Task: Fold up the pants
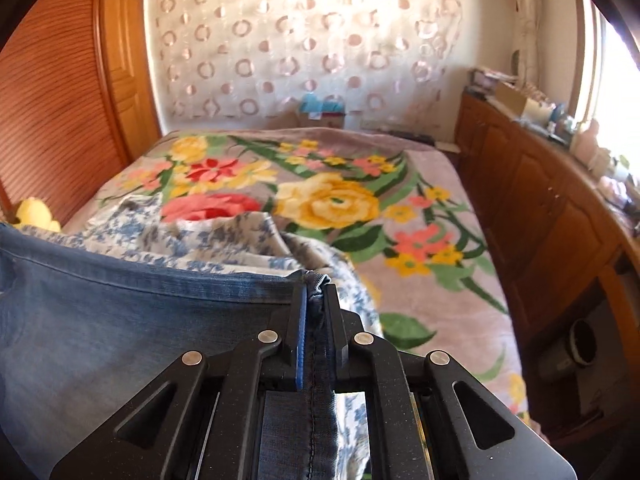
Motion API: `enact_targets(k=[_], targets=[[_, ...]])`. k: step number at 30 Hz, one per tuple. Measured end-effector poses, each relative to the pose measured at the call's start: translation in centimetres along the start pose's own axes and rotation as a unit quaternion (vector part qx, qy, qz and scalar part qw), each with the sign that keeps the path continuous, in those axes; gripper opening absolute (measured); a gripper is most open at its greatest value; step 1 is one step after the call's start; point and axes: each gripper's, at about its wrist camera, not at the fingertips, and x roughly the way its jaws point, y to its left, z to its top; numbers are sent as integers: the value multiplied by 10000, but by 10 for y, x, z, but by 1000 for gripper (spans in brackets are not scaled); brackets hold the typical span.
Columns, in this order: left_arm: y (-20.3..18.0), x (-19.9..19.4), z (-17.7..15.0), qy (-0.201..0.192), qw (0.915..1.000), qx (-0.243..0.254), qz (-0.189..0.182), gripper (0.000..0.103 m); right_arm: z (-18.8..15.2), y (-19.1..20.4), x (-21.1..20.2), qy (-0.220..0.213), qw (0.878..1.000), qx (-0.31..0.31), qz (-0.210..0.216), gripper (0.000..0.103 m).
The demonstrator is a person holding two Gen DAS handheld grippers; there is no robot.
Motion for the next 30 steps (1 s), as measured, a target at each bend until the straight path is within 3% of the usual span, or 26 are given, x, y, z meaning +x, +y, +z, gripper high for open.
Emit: enact_targets(k=[13, 17, 19, 21, 23, 28, 30], targets=[[-7, 33, 5, 180, 9989, 271, 346, 1, -3, 0, 32, 355, 9987, -172, -337, 5], [-7, 28, -3, 330, 9982, 332, 385, 6, -3, 0, 29, 356, 9989, -121, -290, 12], [-9, 23, -7, 392, 9973, 423, 444, 14, -2, 0, 21, 312, 9991, -70, -264, 14], [-12, 14, -11, 382, 9968, 522, 466, 31, -2, 4, 11, 257, 9994, -98, -224, 16], [-14, 4, -16, 338, 9967, 587, 449, 41, -2, 10, -4, 180, 9996, -152, -172, 17], [-20, -27, -26, 222, 9975, 595, 310, 51, -2, 24, -45, -62, 9999, -152, 38, 21], [-23, -41, -31, 143, 9983, 534, 162, 67, -3, 29, -60, -119, 9998, -107, 95, 25]])
